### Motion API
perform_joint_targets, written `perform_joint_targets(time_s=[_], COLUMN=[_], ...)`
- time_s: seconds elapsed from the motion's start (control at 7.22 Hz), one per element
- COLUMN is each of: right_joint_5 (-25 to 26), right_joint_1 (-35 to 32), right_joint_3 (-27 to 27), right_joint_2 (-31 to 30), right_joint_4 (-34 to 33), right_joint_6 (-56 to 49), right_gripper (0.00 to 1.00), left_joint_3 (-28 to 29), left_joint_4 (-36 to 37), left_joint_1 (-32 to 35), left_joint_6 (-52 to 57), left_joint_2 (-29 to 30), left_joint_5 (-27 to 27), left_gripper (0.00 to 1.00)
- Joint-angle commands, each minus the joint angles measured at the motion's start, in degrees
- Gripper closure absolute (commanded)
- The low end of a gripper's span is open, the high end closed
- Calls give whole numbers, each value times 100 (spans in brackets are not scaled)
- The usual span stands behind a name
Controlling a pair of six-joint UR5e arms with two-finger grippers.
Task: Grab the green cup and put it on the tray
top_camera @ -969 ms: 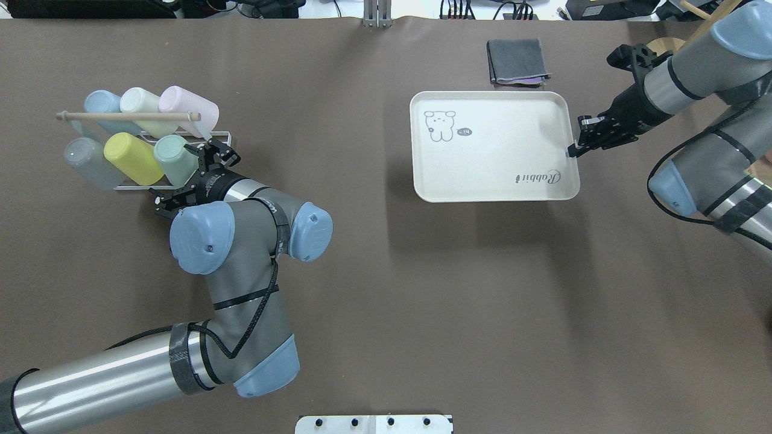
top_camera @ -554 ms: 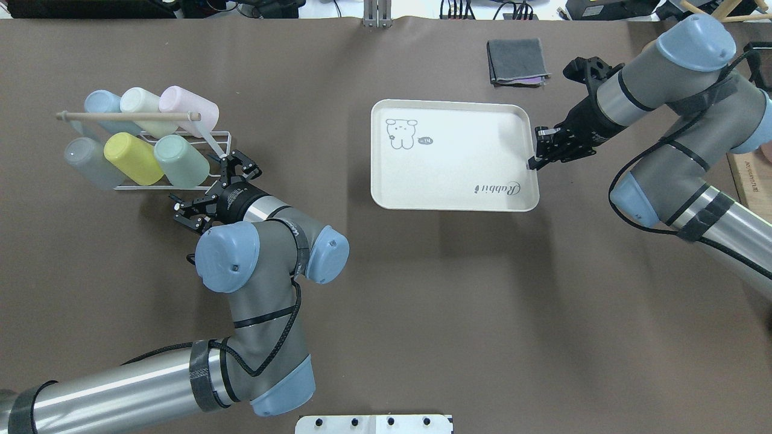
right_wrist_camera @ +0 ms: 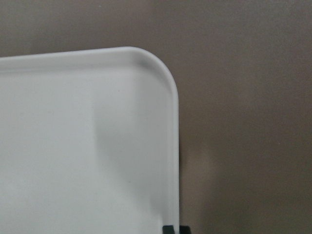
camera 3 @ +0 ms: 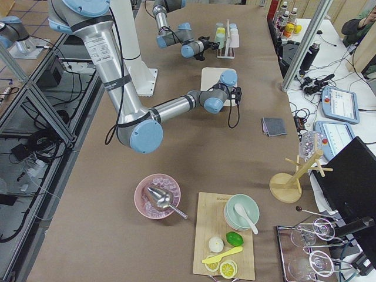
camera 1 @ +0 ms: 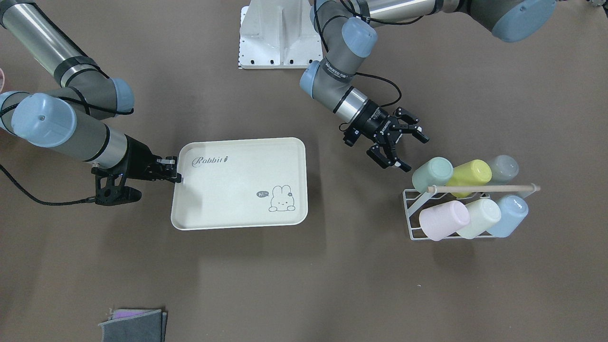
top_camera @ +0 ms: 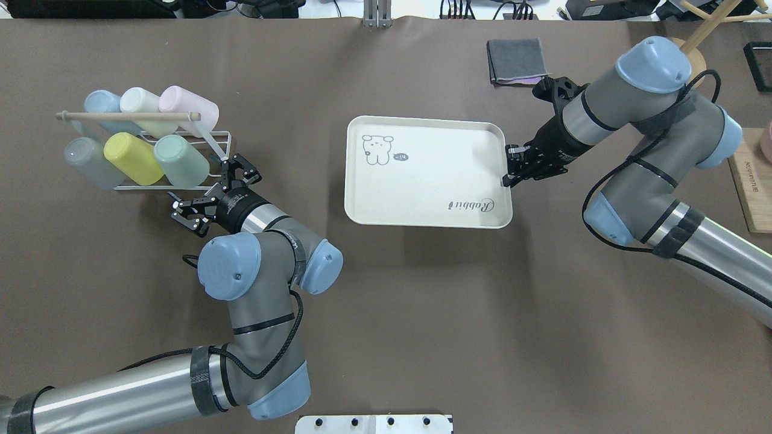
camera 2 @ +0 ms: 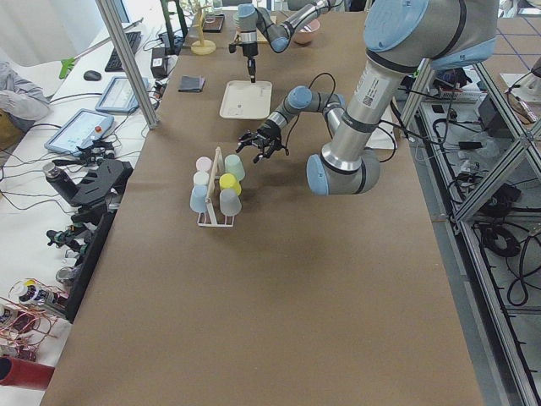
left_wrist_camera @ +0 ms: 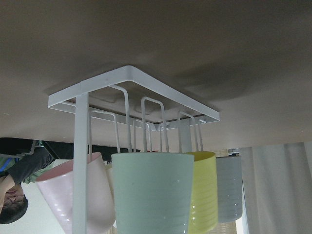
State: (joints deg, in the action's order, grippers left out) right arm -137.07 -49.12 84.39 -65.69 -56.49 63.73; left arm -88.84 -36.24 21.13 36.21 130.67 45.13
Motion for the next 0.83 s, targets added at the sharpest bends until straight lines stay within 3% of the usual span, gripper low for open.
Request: perform_joint_targets(time_s=[0.0,0.28,0.69], right_joint_5=[188,260,426], right_joint_1=[148,210,367], right_joint_3=[7,-2,-11], right_joint_2=[-22,266,329], right_joint_4=[-64,-579,-670], right_joint_6=[60,61,61], right_gripper=[100,100,100], left_joint_3=[174,174,270], left_joint_4=[-138,-243,-358], left_joint_1=[40,92,110], left_joint_6=[-9,-9,-18], left_joint_2=[-51,-191,-306], left_joint_5=[-179,-319,-513], left_gripper=[3,3,3])
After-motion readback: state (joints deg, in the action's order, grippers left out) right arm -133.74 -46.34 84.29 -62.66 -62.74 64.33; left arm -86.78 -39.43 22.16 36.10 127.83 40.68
